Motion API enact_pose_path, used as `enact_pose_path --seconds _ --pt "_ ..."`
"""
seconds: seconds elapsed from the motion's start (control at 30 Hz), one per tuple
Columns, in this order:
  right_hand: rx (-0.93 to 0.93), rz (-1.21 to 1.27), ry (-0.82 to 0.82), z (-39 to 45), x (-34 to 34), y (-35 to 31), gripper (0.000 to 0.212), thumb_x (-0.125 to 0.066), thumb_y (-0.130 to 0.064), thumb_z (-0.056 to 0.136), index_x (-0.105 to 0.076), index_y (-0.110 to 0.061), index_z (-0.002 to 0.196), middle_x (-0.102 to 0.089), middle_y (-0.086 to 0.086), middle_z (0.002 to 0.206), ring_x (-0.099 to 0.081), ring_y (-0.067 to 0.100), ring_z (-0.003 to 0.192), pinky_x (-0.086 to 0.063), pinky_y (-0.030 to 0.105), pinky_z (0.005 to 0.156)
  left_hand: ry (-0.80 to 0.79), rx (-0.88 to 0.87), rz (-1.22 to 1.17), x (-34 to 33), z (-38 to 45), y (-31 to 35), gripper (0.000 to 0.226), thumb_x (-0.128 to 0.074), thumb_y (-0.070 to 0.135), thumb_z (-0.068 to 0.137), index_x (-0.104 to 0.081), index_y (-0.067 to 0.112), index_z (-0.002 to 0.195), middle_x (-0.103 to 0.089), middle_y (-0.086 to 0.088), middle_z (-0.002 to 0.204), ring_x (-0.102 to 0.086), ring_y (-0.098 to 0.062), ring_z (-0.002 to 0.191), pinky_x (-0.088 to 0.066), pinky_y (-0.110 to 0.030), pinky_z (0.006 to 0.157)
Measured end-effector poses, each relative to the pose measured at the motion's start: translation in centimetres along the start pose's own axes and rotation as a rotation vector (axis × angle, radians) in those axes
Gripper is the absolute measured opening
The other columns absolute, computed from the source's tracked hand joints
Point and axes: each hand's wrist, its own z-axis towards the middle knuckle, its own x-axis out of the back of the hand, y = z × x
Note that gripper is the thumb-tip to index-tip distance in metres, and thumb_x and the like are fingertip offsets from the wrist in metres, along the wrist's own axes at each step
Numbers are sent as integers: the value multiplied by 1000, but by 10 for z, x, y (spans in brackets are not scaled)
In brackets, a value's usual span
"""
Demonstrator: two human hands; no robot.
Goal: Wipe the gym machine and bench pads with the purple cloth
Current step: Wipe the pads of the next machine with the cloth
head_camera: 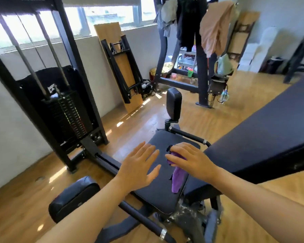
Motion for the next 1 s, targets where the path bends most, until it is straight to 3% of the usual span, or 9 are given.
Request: enact_pose_path --seconds 0.17,0.33,0.47,0.57,0.73,1.0 --pt "-282 -162 -74 -16 24 -16 31 -43 -22 107 -69 -8 116 -49 9 119 -56 30 104 -48 39 90 64 -264 -170 -20 36 -12 48 -51 42 96 -70 7 122 -68 -8 123 -63 -26 116 -45 -44 109" --pt "-510 -309 -50 -17 62 -48 24 -48 -22 105 -55 -10 125 -51 9 119 -56 28 104 -50 38 90 133 -483 -301 -25 66 -11 47 -53 40 95 -70 5 121 -68 -10 123 -61 -26 117 -32 -37 116" --pt "-683 -425 -23 -22 107 -76 25 -48 -20 105 -59 -7 124 -52 11 118 -58 30 102 -50 39 92 173 -648 -374 -24 93 14 47 -52 39 97 -70 3 121 -67 -11 124 -62 -29 117 -38 -41 112" --pt "-811 -534 7 -30 146 -89 32 -45 -23 106 -64 -5 124 -51 10 119 -55 27 104 -44 32 94 219 -746 -413 -18 119 45 46 -52 38 97 -68 2 121 -67 -12 123 -61 -30 116 -43 -44 108" --pt "-924 -739 260 -35 212 -86 29 -40 -26 107 -54 -9 127 -47 8 118 -52 24 104 -44 26 93 282 -856 -468 -2 165 96 47 -50 36 97 -66 1 124 -65 -15 127 -59 -31 118 -39 -44 111" --pt "-902 -993 683 -17 294 -19 30 -46 -17 105 -65 2 118 -52 16 111 -55 26 99 -48 29 90 447 -879 -457 44 251 162 51 -48 35 101 -54 2 140 -50 -15 148 -49 -29 135 -30 -41 119"
